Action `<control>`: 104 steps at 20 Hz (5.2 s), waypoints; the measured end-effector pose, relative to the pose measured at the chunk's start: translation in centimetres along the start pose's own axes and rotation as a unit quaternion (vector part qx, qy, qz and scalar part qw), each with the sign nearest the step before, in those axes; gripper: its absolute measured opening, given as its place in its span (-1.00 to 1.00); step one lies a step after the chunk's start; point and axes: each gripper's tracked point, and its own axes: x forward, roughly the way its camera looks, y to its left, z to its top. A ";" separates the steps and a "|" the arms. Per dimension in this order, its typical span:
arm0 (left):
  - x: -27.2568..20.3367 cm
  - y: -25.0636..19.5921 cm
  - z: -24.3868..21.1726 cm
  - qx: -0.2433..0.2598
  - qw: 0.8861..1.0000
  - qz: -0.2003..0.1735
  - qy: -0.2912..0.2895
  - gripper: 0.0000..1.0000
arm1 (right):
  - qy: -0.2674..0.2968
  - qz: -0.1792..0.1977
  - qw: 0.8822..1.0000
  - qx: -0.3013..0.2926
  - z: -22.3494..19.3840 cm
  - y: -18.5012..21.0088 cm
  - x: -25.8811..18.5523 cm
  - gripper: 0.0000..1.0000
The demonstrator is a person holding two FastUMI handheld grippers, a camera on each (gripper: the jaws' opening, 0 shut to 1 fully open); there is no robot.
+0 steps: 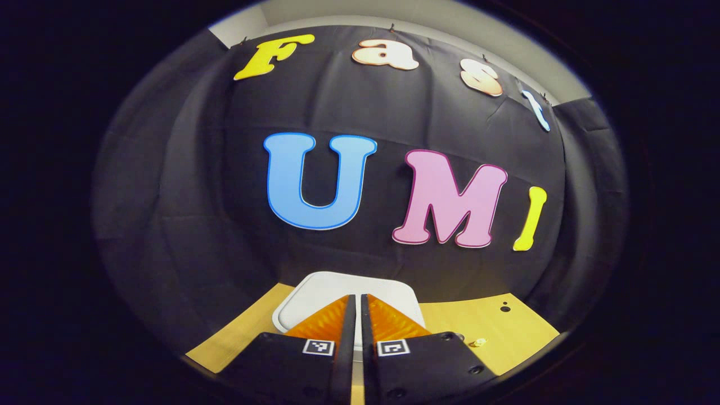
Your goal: Press the lid of the desktop garbage bin to open it, pick up the crumpled paper on the desktop and throw it into the bin, then pick up the pop can on the desktop and drop it into the bin, and finally close the garbage bin lid.
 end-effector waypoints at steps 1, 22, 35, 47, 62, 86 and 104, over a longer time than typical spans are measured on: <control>0.7 0.1 -0.5 0.002 1.000 -0.001 0.006 -0.85 | 0.004 0.000 1.000 -0.003 -0.2 -0.4 0.3 0.94; 3.8 -0.8 -6.7 0.050 0.996 -0.050 0.055 -0.87 | 0.017 0.026 1.000 -0.004 -1.9 -4.4 4.9 0.94; -2.7 -4.7 7.5 0.061 0.991 -0.075 -0.097 -0.89 | -0.015 0.003 0.999 -0.037 1.8 -2.6 3.7 0.94; -17.7 -10.7 5.4 0.008 0.982 -0.148 -0.117 -0.79 | 0.007 -0.016 0.998 -0.067 0.4 -1.3 3.8 0.94; -18.6 -10.1 1.3 0.057 0.990 -0.106 -0.073 0.89 | 0.168 0.016 0.982 -0.085 -9.9 -3.2 12.2 0.94; -15.8 -9.6 -1.2 0.025 0.999 -0.026 0.009 0.89 | 0.518 0.063 0.848 -0.094 -37.2 -7.8 26.3 0.96; -15.3 -11.0 -1.4 0.022 0.999 -0.044 0.013 0.89 | 0.532 0.074 0.842 -0.050 -39.5 -7.7 26.4 -0.22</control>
